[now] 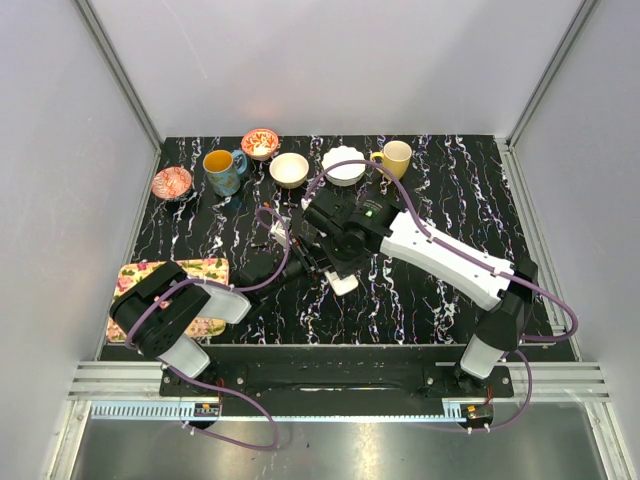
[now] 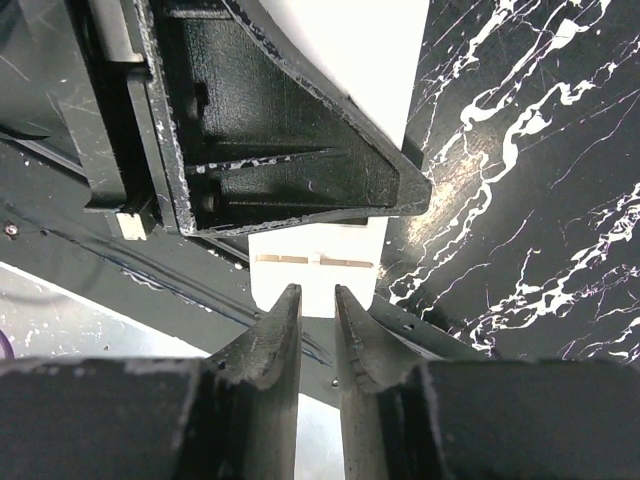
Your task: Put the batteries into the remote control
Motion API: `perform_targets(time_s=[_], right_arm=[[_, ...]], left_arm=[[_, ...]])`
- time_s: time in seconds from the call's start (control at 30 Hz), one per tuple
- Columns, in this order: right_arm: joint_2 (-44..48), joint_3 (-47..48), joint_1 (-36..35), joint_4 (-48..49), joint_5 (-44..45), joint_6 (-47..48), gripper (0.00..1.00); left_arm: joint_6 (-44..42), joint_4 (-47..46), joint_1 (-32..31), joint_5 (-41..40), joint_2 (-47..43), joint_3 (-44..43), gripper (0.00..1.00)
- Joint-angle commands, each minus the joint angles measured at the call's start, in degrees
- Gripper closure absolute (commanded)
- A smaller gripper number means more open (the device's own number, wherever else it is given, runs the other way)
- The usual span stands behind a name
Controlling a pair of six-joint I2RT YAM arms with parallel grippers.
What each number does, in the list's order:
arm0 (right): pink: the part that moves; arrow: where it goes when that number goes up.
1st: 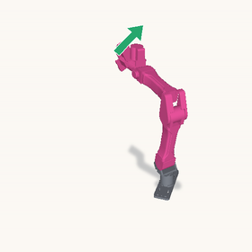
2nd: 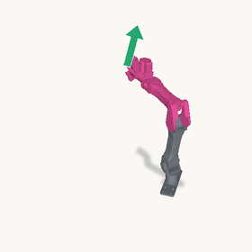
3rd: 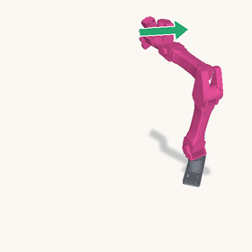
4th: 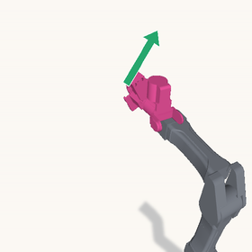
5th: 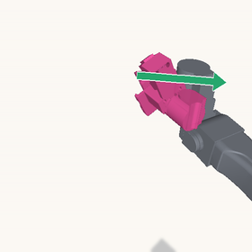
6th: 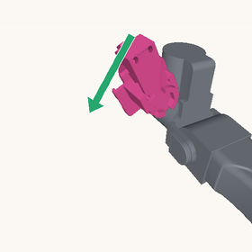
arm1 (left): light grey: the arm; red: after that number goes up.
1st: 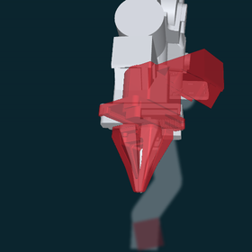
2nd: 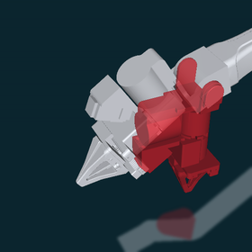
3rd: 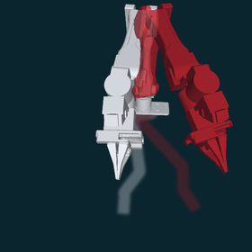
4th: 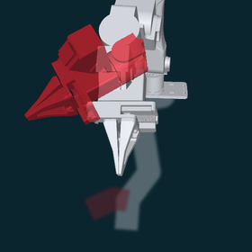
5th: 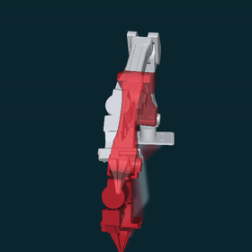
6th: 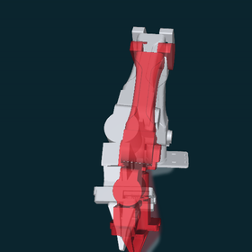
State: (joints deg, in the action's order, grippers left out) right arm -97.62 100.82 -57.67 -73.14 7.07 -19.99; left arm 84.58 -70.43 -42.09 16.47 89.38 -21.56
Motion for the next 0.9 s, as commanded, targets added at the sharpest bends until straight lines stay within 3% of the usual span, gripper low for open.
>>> perform_targets(time_s=[0.0, 0.17, 0.27, 0.3, 0.43, 0.57, 0.87], right_arm=[[2.8, 3.4, -0.3, 0.5, 2.3, -0.9, 0.75], [7.3, 4.3, 0.3, 0.1, 8.9, -3.2, 0.74], [15.1, -4.2, 4.4, 8.9, 5.2, -6.3, 0.7], [19.6, -10.2, 5.6, 11.8, 3.0, -7.9, 0.66], [28.8, -22.7, 10.5, 23.1, -4.9, -13.0, 0.31], [36.0, -34.6, 11.9, 33.6, -10.9, -17.3, 0.18], [45.1, -50.4, 14.3, 50.9, -20.0, -26.7, 0.14]], left_arm=[[0.9, -12.0, -0.4, -0.6, 0.1, 0.2, 1.0], [1.4, -12.8, -0.2, -0.5, 0.4, 0.2, 1.0], [1.4, -12.8, -0.2, -0.1, 0.2, -0.1, 1.0], [1.5, -12.7, -0.2, -0.1, -0.2, -0.1, 1.0], [1.0, -12.7, -0.2, 0.1, -1.3, 0.8, 1.0], [1.0, -13.1, -0.1, 0.1, -1.8, 1.1, 1.0], [2.0, -15.3, 0.0, 1.3, -2.2, -0.1, 1.0]])
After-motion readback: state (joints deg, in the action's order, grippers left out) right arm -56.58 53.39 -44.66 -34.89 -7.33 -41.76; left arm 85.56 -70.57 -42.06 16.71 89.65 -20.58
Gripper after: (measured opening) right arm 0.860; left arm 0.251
